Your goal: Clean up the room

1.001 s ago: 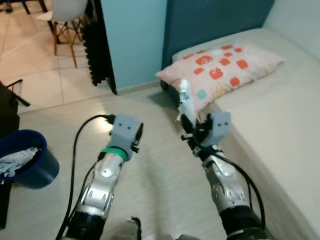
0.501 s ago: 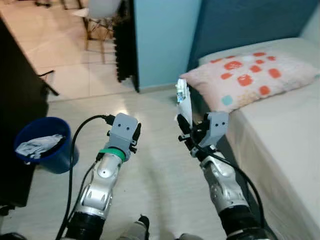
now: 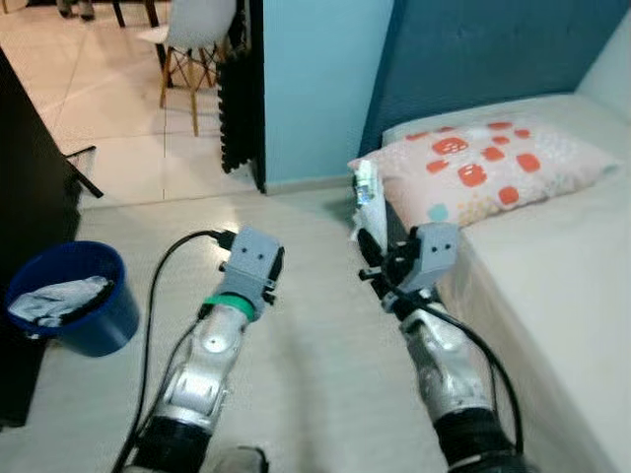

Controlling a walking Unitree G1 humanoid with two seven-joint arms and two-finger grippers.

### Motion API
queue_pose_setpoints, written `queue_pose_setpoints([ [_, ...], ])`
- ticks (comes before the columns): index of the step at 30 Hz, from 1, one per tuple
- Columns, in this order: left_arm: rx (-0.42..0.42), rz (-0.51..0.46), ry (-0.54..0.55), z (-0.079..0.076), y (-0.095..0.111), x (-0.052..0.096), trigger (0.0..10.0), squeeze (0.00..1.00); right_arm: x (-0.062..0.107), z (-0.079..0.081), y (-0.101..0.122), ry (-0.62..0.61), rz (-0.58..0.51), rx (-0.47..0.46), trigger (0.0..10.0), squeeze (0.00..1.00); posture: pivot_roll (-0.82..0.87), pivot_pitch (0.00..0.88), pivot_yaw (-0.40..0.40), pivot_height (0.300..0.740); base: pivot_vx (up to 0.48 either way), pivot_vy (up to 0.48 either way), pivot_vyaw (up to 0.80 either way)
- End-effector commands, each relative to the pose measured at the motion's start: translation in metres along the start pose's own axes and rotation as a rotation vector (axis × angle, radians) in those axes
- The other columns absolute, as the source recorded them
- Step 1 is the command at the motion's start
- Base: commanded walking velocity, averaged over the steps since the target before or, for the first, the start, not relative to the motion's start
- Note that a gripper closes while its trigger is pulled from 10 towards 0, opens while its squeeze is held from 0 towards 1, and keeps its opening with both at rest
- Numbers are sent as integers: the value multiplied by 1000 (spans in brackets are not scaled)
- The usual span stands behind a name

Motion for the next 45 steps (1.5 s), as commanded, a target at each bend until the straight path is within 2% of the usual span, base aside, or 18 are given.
queue_pose_setpoints([
  [1, 0, -3, -31, -12, 1, 0, 10000, 0, 7, -13, -6, -38, 27, 5, 10000, 0, 46, 0, -10, 731, 461, 0, 0],
  [14, 1, -10, -22, -11, 2, 0, 10000, 0, 8, -9, -9, -15, 42, 22, 10000, 0, 46, 0, -11, 731, 395, 0, 0],
  [23, 2, -8, -18, -11, 1, -1, 10000, 0, 9, -5, -11, 6, 51, 41, 10000, 0, 47, 0, -12, 731, 416, 0, 656],
  [45, 5, -7, -18, -12, 1, -1, 10000, 0, 9, 0, -13, 26, 52, 35, 10000, 0, 49, 0, -9, 731, 272, 0, 743],
])
Point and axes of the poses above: a point about 5 cm out from each wrist's last joint towards the gripper, its own x axis pointing back from the gripper into the wrist, its own y axis along the axis of the wrist's last joint, z = x × y, the point moved 6 cm from there along -x, pointing out of the wrist towards the gripper, and after that the axes turned 1 degree about x, right-handed, at the moved point
